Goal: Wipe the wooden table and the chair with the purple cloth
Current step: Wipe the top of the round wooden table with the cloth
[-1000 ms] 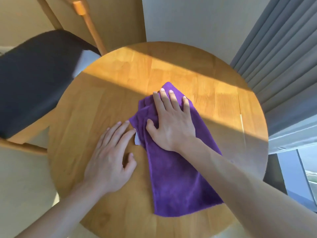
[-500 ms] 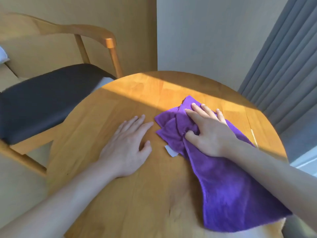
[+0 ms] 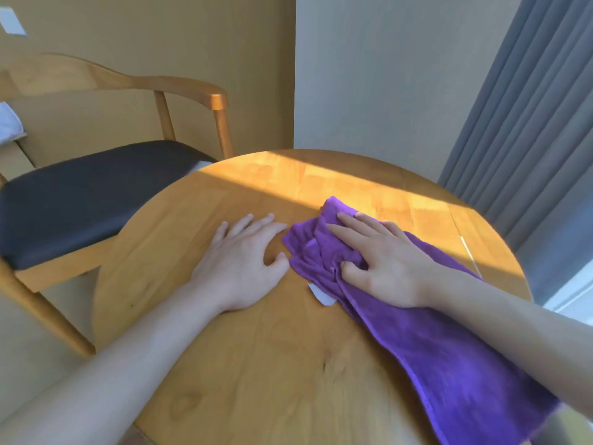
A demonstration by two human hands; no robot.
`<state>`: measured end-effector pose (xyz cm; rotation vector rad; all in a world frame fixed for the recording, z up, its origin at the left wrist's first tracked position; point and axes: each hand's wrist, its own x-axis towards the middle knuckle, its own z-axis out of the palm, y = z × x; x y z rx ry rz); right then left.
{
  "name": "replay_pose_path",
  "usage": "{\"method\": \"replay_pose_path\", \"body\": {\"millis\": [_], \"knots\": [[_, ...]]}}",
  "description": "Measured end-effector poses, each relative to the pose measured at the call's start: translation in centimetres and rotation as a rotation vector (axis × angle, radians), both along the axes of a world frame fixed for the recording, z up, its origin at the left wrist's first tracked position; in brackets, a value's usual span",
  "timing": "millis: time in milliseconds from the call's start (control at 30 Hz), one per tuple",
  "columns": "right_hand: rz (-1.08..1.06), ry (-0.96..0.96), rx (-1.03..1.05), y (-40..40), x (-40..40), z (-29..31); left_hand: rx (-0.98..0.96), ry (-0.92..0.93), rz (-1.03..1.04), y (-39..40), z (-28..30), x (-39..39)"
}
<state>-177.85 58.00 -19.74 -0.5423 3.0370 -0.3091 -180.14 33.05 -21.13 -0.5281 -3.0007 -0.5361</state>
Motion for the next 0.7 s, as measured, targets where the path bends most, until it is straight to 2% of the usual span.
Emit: {"method": "replay_pose_path", "body": {"millis": [100, 233, 333, 433, 533, 700], "knots": [[-0.011, 0.007, -0.108, 1.9, 3.3, 0.2, 0.013, 0.002, 0.000, -0.1, 0.2, -0.1], [-0.224, 0.065, -0.258, 3.9, 1.8, 0.6, 0.018, -0.017, -0.022, 0.4, 0.1, -0.5], [-0.370, 0.073, -0.196, 3.4, -2.5, 0.6, 0.022, -0.026, -0.036, 0.7, 0.1, -0.7], [-0.415, 0.068, -0.158, 1.5, -5.3, 0.1, 0.029, -0.015, -0.031, 0.8, 0.1, -0.7], [-0.367, 0.066, -0.147, -0.4, -5.9, -0.2, 0.044, 0.004, -0.003, 0.6, 0.0, -0.8], [-0.119, 0.053, -0.064, -1.3, -2.2, -0.4, 0.049, 0.020, 0.001, 0.4, -0.1, -1.3]]}}
